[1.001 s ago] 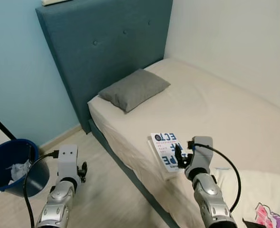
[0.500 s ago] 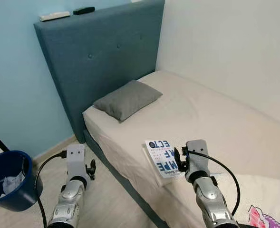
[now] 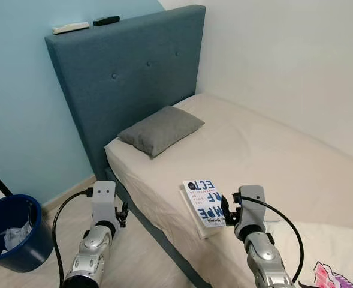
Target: Clean up the room
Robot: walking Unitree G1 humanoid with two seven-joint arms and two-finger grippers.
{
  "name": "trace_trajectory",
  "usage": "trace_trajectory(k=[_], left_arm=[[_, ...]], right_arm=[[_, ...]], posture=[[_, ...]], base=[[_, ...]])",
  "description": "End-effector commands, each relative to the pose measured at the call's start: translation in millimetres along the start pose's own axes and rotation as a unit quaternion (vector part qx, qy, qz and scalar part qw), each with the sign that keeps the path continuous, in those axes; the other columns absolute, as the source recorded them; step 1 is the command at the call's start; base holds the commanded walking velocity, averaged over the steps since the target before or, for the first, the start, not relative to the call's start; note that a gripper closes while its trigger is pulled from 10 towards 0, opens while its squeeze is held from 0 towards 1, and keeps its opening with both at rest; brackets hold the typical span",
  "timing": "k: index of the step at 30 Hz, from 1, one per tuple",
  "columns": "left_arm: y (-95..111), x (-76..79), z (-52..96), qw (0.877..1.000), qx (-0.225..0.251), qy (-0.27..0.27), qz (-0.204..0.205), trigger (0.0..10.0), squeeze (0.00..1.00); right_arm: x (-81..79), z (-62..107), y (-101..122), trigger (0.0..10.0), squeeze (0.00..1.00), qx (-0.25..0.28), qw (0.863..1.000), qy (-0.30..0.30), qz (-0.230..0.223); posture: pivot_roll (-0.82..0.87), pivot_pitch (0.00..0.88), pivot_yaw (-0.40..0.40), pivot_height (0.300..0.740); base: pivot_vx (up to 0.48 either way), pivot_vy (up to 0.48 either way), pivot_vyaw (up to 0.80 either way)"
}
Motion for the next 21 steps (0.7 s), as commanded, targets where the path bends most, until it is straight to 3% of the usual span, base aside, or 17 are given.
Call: trace_trajectory(k=[1,8,12,21], left_arm=[[-6.5,0.7,0.8,1.000,-0.011,-0.007,-0.010,10.0,0.00],[-11.6,3.0,4.0,0.999,-0.015,-0.025,-0.040,10.0,0.00],[-13.1,-1.2,6.3,0.999,-0.010,-0.013,-0.032,10.0,0.00],[-9.2,1.7,4.9,1.000,-0.007,-0.008,-0.027,10.0,0.00]], right_arm=[[-3.4,3.6,-10.1,10.0,0.00,-0.021,1.000,0.002,-0.007],[-10.2,12.2,-19.9,10.0,0.00,-0.034,0.999,0.005,-0.015],[-11.5,15.4,-19.0,10.0,0.00,-0.028,1.000,0.007,-0.011],[-3.6,5.6,-10.3,10.0,0.00,-0.022,1.000,0.011,-0.005]], posture=[[0.01,0.084,0.007,0.740],[0.01,0.145,0.015,0.740],[0.00,0.164,0.014,0.740],[0.00,0.154,-0.015,0.740]], base=[[0.000,0.000,0.00],[0.000,0.000,0.00],[0.000,0.000,0.00],[0.000,0.000,0.00]])
Point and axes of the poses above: a point about 5 cm out from each wrist's last joint towards the gripper, its own z axis pointing back from the gripper into the wrist, its own y axis along the axis of the wrist's last joint, x = y × z, the point moved 2 cm from there along -z, pointing out of the wrist towards the gripper, and after that the axes turned 1 degree about z, right-handed, at the moved point
